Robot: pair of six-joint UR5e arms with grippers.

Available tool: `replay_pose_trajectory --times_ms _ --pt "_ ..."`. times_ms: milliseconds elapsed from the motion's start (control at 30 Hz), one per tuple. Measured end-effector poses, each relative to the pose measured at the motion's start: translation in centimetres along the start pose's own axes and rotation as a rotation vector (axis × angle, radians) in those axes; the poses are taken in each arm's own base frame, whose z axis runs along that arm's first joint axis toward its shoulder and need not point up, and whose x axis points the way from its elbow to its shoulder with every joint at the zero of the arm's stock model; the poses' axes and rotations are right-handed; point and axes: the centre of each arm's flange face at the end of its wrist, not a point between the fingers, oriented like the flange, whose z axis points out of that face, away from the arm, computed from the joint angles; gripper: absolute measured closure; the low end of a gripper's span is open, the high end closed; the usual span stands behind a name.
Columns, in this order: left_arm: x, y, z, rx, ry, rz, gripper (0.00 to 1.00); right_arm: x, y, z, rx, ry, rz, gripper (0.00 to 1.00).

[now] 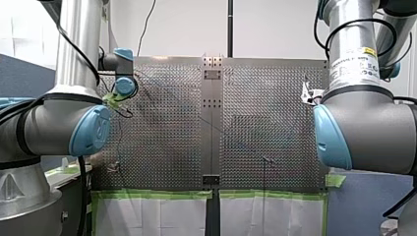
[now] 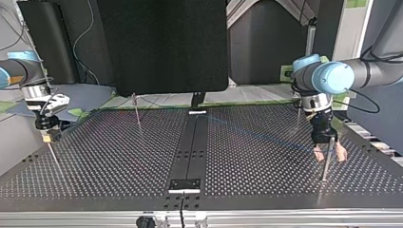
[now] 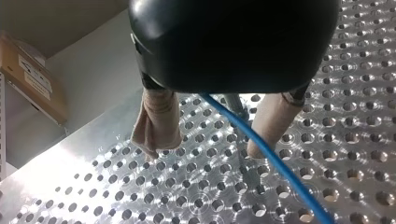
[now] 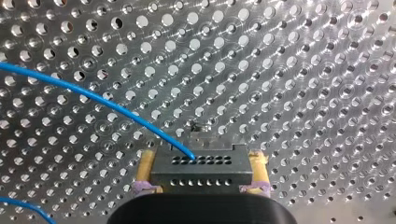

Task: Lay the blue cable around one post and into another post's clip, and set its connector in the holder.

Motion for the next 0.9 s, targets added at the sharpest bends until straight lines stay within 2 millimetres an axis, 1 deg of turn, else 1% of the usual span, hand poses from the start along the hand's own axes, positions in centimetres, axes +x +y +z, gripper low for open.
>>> replay_pose_trajectory --times_ms 33,67,100,133,167,200,233,267,300,367,900 --pt "0.0 0.01 0.0 0.0 0.0 0.0 0.0 0.0 0.0 -0.01 0.0 -0.001 0.0 0.91" --pt "0.0 0.01 0.0 0.0 0.0 0.0 0.0 0.0 0.0 -0.02 0.0 -0.001 0.0 0.72" --pt "-0.01 0.01 0.0 0.0 -0.001 0.0 0.0 -0.01 0.01 -0.03 -0.001 -0.002 0.001 0.72" --pt "-0.01 0.01 0.0 0.0 -0.001 0.0 0.0 -0.01 0.01 -0.04 -0.001 -0.003 0.001 0.54" --pt "-0.01 0.01 0.0 0.0 0.0 0.0 0.0 -0.01 0.01 -0.05 -0.002 -0.004 0.001 0.42" --pt "-0.01 0.01 0.0 0.0 0.0 0.0 0.0 -0.03 0.01 -0.06 -0.002 -0.005 0.002 0.42" --pt "-0.01 0.01 0.0 0.0 0.0 0.0 0.0 -0.04 0.01 -0.07 -0.002 -0.006 0.002 0.25" --pt "-0.01 0.01 0.0 0.0 0.0 0.0 0.0 -0.07 0.01 -0.07 -0.003 -0.007 0.003 0.16" --pt "-0.01 0.01 0.0 0.0 -0.001 0.0 0.0 -0.17 0.0 -0.09 -0.003 -0.01 0.005 0.16" --pt "-0.01 0.01 0.0 0.0 0.0 0.0 0.0 -0.23 -0.01 -0.13 -0.004 -0.013 0.008 0.0" --pt "0.0 0.01 0.0 0.0 0.0 0.0 0.0 -0.15 0.05 -0.04 -0.005 -0.005 0.005 0.0"
